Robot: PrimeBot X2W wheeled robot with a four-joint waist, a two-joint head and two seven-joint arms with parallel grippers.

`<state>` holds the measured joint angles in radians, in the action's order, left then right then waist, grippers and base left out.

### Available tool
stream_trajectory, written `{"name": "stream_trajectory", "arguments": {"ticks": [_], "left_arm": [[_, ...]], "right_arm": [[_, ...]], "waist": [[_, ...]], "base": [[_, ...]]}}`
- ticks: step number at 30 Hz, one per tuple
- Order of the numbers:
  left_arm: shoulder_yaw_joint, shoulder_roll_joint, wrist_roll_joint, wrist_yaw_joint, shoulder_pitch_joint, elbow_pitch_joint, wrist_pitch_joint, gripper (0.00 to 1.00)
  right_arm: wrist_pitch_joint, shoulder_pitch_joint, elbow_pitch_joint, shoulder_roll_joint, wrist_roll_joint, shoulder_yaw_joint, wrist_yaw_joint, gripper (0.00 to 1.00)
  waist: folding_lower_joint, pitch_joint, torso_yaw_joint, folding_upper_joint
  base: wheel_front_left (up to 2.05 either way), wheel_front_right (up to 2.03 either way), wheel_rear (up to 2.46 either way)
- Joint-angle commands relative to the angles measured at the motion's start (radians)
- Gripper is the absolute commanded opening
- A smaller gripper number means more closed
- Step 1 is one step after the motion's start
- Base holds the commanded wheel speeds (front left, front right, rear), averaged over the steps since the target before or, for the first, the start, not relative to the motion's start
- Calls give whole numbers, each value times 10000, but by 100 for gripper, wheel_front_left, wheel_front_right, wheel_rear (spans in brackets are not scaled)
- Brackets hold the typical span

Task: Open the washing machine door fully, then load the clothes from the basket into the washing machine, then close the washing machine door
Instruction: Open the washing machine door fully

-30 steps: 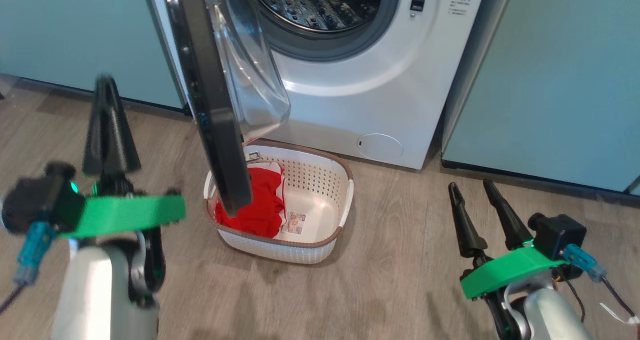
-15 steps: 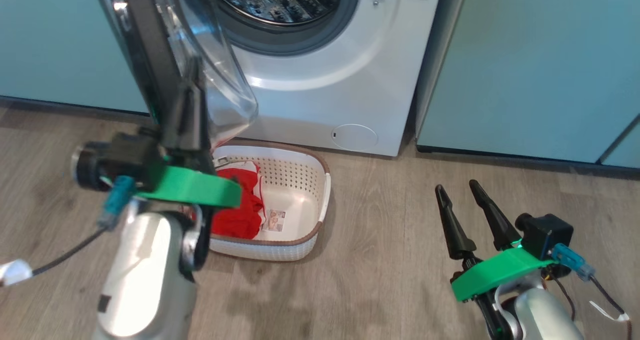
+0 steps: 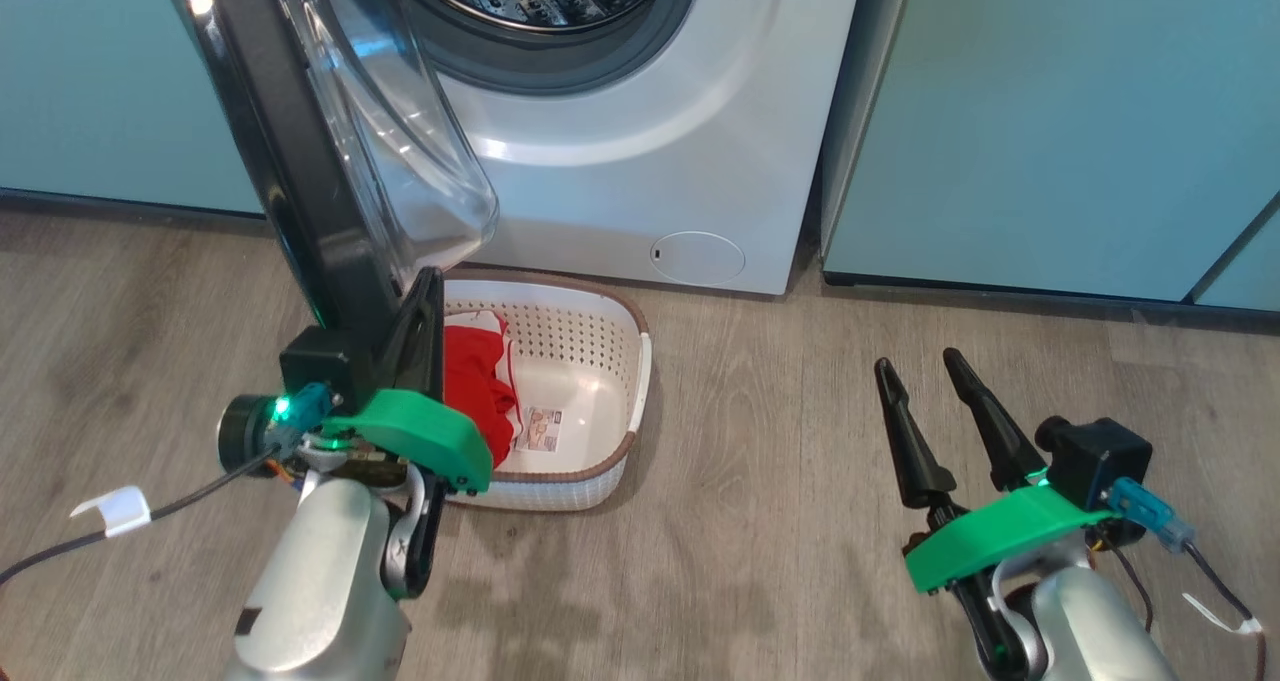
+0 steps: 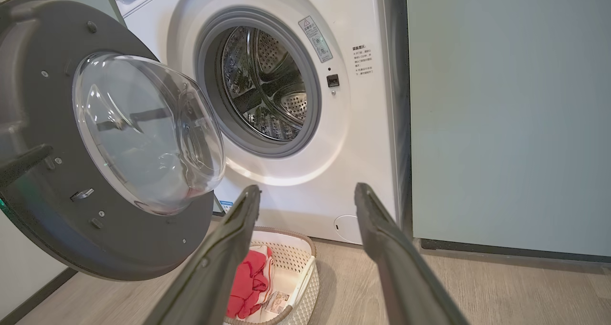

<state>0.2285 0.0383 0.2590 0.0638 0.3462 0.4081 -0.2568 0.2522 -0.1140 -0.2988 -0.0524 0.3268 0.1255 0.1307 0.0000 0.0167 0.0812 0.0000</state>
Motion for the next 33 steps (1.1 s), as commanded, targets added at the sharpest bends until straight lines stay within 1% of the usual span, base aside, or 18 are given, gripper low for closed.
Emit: {"name": "stream_trajectory", "arguments": {"ticks": [1, 4, 11, 21, 27, 33], "left_arm": [[-346, 120, 18, -18, 614, -55, -49, 0], [-569, 120, -55, -110, 748, 240, -49, 0], [-1017, 120, -242, -256, 823, 372, -49, 0], [-1581, 120, -492, -392, 913, 436, -49, 0], [-2230, 188, -713, -498, 927, 330, -49, 0], [-3084, 476, -815, -498, 1111, 169, -49, 0]], "right_arm": [[95, -497, 310, 22, 27, 208, 0, 100], [95, -543, 308, 22, 84, 205, 0, 100], [95, -501, 262, 22, 163, 169, 0, 100], [95, -488, 238, 22, 221, 167, 0, 100], [95, -580, 220, 22, 224, 246, 0, 100], [95, -835, 289, 22, 98, 343, 0, 100]], "waist": [[0, 20, 7, 0], [0, 58, 19, 0], [0, 72, 143, 0], [0, 117, 766, 0], [0, 370, 1206, 0], [0, 1005, 1485, 0]], "base": [[0, 0, 0], [0, 0, 0], [0, 0, 0], [0, 0, 0], [0, 0, 0], [0, 0, 0]]}}
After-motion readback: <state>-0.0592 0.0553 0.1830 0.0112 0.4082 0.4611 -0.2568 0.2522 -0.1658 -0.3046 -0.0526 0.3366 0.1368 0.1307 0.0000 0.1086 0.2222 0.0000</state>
